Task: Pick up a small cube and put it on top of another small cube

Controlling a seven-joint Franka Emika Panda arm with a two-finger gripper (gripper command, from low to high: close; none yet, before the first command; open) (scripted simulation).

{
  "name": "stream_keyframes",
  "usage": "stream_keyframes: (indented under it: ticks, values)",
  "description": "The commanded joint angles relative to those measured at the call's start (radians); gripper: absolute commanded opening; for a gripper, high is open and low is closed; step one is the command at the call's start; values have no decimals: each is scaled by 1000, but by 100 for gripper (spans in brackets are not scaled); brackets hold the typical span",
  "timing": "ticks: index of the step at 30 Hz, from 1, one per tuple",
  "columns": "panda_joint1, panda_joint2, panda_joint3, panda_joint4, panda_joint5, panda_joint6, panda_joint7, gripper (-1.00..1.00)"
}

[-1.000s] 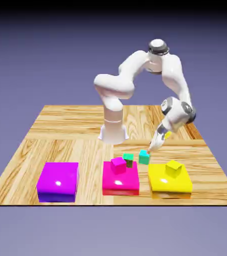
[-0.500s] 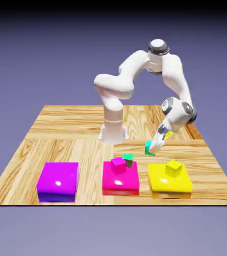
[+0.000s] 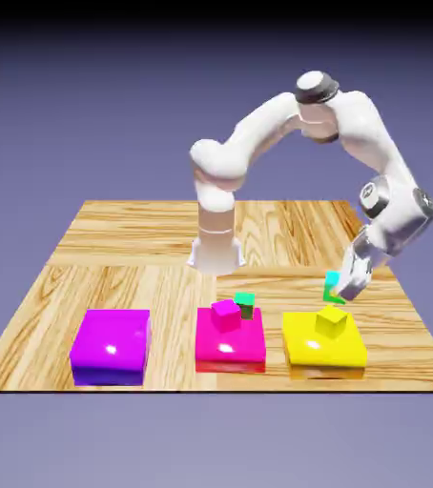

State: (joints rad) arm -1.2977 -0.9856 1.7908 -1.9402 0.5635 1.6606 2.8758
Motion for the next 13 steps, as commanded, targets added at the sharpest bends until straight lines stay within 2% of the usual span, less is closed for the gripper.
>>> stream_keyframes:
  ticks: [1, 5, 9, 10, 13]
  values:
    - [-31, 8, 1, 36, -18, -13, 6, -100]
    - [-111, 29, 5, 131, -68, -43, 22, -100]
    - [-116, 16, 87, 1, -33, 112, 18, -100]
    - [-116, 16, 87, 1, -33, 112, 18, 100]
    - [-113, 23, 42, 74, -53, 25, 20, 100]
